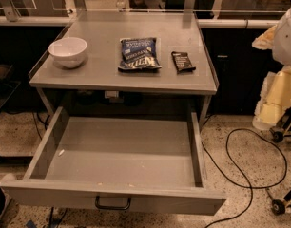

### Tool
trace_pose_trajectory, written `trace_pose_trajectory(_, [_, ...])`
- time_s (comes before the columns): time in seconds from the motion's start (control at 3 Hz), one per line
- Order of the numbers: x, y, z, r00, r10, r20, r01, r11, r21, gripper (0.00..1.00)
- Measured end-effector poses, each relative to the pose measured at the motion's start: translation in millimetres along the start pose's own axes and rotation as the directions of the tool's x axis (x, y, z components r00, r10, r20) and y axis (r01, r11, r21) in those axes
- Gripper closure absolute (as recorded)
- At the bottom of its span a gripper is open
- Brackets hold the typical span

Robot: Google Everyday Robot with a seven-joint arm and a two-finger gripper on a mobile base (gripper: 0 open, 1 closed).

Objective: Place blue chip bag into top drawer

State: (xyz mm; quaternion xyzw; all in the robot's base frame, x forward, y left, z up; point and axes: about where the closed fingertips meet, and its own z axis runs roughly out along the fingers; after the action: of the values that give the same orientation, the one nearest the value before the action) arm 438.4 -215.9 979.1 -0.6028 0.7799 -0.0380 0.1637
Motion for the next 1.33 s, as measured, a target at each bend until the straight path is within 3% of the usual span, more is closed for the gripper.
trace_pose_trajectory(0.67, [-11.3, -12.6, 0.5, 1.000, -0.005, 0.010, 0.005, 0.9998, 0.018, 0.00])
trace_pose_trajectory(1.0, [-40.6, -34.9, 1.9, 0.995, -0.099, -0.009, 0.100, 0.9946, 0.030, 0.00])
trace_pose_trajectory(1.33, [-42.1, -34.6, 2.4, 0.995, -0.099, 0.002, 0.099, 0.9942, 0.041, 0.00])
